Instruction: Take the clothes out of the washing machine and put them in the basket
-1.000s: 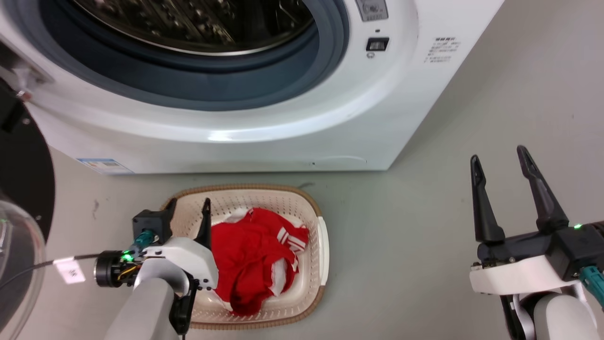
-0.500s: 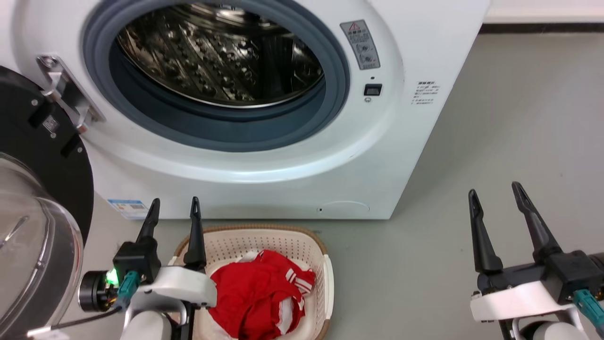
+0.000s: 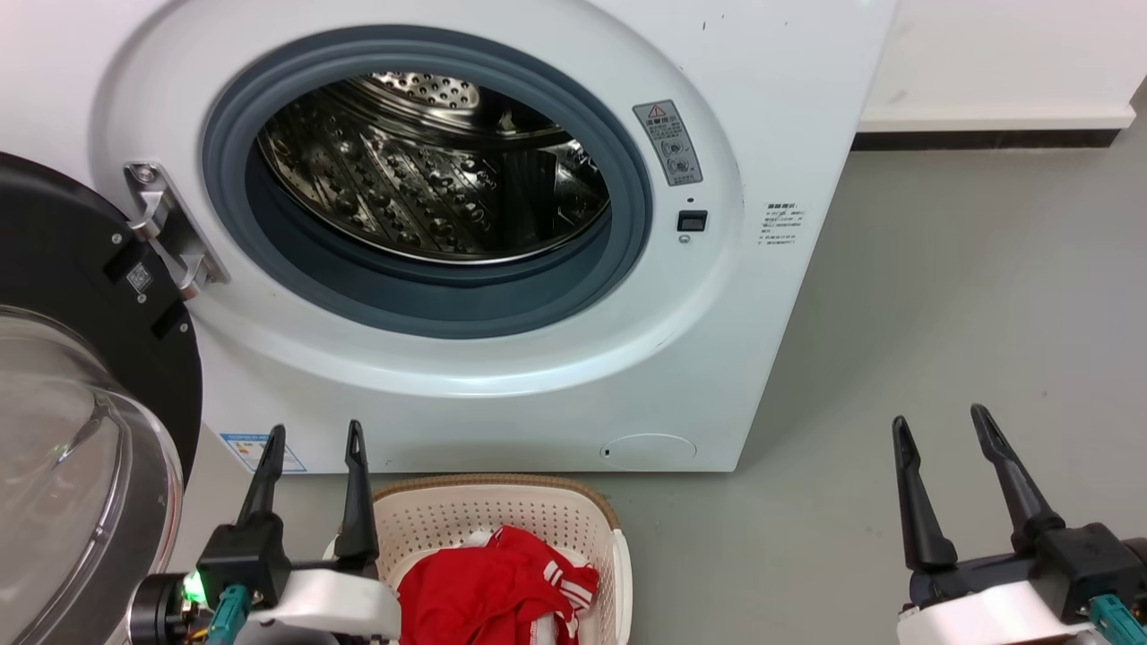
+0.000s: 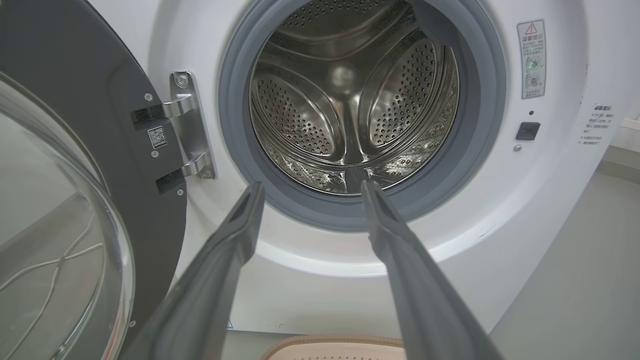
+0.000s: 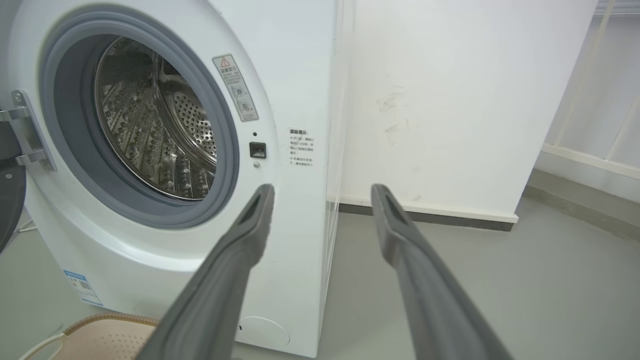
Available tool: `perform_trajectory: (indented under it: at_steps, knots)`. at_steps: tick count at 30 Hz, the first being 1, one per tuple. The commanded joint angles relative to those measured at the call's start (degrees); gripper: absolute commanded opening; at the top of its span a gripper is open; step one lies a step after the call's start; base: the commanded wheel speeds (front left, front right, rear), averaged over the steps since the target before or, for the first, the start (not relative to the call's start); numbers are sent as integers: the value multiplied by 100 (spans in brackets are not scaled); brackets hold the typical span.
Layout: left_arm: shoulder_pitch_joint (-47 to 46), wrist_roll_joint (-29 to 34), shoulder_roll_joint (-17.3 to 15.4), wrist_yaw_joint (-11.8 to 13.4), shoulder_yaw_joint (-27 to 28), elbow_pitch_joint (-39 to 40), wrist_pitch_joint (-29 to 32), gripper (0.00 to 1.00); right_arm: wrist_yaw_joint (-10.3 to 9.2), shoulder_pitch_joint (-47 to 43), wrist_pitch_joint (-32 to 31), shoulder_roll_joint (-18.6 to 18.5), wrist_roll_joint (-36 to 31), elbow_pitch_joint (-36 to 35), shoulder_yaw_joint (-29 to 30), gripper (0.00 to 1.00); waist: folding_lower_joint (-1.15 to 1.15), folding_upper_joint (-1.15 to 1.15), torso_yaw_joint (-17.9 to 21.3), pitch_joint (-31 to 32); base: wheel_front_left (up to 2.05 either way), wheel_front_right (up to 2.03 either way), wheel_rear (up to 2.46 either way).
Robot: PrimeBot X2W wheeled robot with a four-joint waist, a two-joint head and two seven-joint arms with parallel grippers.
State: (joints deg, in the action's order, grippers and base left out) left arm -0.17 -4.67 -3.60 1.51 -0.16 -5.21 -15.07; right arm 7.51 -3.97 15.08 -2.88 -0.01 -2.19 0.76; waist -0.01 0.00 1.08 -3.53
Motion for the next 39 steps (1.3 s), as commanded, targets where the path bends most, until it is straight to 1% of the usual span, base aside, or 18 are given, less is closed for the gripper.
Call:
perform_trajectory:
  at_steps: [1,8,18,23,24,28,29,32,33,34,39]
  knots:
    - [128,43,8,-26,11,26,-15,100,-4,-100,13,1,18,-10,1,100,1,0,2,67,0,0,0]
    - [341,112,43,-55,86,56,-15,100,-4,-217,13,1,64,19,-59,100,1,0,41,225,0,0,0]
    - [380,179,62,-96,130,2,-15,100,-4,-246,13,1,126,13,-87,100,1,0,51,288,0,0,0]
    - [368,216,66,-54,131,-16,-15,100,-4,-236,13,1,129,7,-76,100,1,0,55,277,0,0,0]
    - [337,188,59,-84,115,-31,1,0,0,-202,0,0,112,33,-83,0,1,0,55,278,0,0,0]
    - [381,151,68,-89,103,-267,46,0,0,-233,-26,2,141,229,-95,0,1,0,56,279,0,0,0]
    - [320,-89,68,-112,153,-320,135,0,0,-226,-60,-9,414,234,-103,0,1,0,52,280,0,0,0]
    - [269,-458,68,-146,187,-354,235,0,0,-173,-125,-40,826,289,-105,0,1,0,48,282,0,0,0]
    - [269,-458,68,-146,187,-354,235,0,0,-173,-125,-40,826,289,-105,0,1,0,48,282,0,0,0]
    - [246,-702,68,-168,196,-364,287,0,0,-131,-167,-58,1092,332,-107,0,1,0,46,283,0,0,0]
    - [208,-1171,68,-210,210,-378,384,0,0,-51,-249,-89,1600,415,-111,0,1,0,41,284,0,0,0]
